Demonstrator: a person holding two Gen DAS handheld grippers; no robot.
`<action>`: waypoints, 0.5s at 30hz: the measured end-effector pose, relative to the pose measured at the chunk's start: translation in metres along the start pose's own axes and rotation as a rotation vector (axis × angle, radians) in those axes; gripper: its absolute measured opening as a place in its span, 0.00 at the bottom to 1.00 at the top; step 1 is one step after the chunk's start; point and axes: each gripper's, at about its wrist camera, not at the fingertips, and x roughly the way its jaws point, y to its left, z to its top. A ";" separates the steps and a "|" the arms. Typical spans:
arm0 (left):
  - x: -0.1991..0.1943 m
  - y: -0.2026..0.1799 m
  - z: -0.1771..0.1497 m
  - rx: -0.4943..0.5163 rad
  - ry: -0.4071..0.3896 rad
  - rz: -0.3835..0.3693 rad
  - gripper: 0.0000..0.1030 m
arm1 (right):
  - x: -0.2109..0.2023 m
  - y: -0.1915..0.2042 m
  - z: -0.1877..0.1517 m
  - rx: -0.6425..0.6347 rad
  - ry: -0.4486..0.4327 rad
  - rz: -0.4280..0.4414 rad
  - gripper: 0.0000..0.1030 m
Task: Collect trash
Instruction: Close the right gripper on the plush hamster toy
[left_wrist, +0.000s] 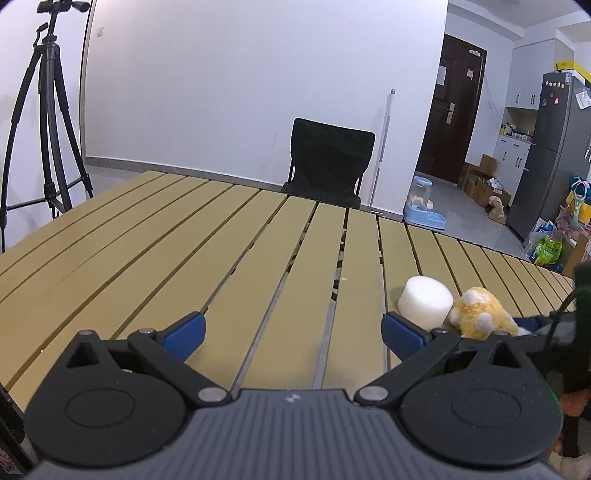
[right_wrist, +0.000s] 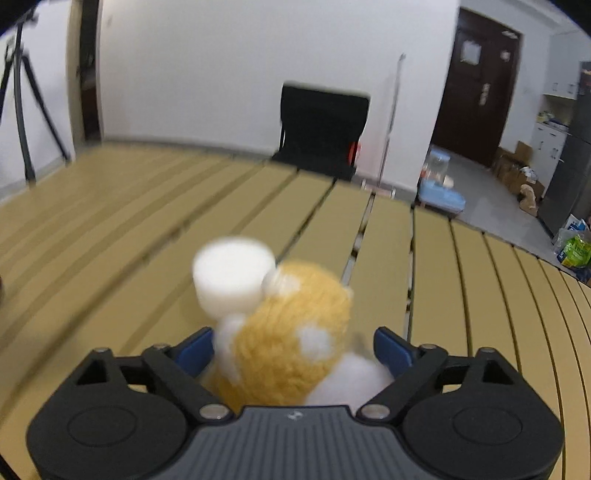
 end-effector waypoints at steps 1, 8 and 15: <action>0.001 0.000 0.001 -0.002 0.002 -0.001 1.00 | 0.003 -0.001 -0.002 0.000 -0.003 0.001 0.86; 0.003 -0.001 0.002 -0.004 0.012 -0.003 1.00 | -0.002 -0.015 -0.007 0.073 -0.029 0.033 0.65; 0.006 -0.021 0.004 0.034 0.019 -0.013 1.00 | -0.029 -0.050 -0.011 0.194 -0.106 0.031 0.64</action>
